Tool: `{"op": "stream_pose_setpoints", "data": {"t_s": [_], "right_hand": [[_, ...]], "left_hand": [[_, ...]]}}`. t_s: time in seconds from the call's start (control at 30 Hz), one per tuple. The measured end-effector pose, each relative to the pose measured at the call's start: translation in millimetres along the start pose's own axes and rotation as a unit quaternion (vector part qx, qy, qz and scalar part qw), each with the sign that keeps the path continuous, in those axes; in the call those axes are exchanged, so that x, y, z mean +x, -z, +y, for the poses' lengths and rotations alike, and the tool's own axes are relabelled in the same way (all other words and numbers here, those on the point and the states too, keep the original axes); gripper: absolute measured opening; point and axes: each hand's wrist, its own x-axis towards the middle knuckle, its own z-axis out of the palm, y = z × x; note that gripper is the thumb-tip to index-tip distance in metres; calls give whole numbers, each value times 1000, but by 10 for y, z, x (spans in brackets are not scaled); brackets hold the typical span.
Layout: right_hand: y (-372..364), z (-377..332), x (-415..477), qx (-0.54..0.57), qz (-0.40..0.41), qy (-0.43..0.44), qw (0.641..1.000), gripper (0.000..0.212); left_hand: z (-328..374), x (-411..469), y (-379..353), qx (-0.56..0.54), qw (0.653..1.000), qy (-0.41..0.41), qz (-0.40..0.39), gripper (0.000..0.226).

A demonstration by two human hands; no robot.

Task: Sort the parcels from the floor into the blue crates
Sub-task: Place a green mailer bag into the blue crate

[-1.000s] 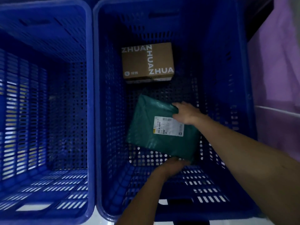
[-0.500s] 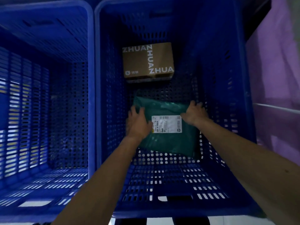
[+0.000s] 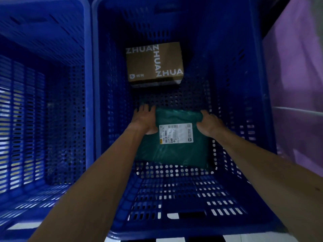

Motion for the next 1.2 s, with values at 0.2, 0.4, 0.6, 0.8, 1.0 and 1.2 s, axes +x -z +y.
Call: {"op": "stream_pose_setpoints", "data": {"t_s": [0.2,0.4,0.6,0.8,1.0,1.2], "right_hand": [[-140,49,-162,-17,-21,24,999,70],[-437,92,-515,-100,-63,40,992,81],[-434,212,-560,-73,-95,21,993,84],[-210,53,-814,-97,-106,10,990,82],[64,-166,-1377,-85,-96,12,992,79],[443,-412,-2355,-45,-96,15,994,76]], "left_hand": [[58,-274,-249,49,998,38,-29,107],[176,-614,-617,136,984,96,-65,99],[135,-619,-607,105,990,61,-66,93],[34,-833,-333,9,994,50,-100,98],[44,-1474,44,62,996,8,-62,91],[74,-2298,580,29,998,-32,-46,88]]}}
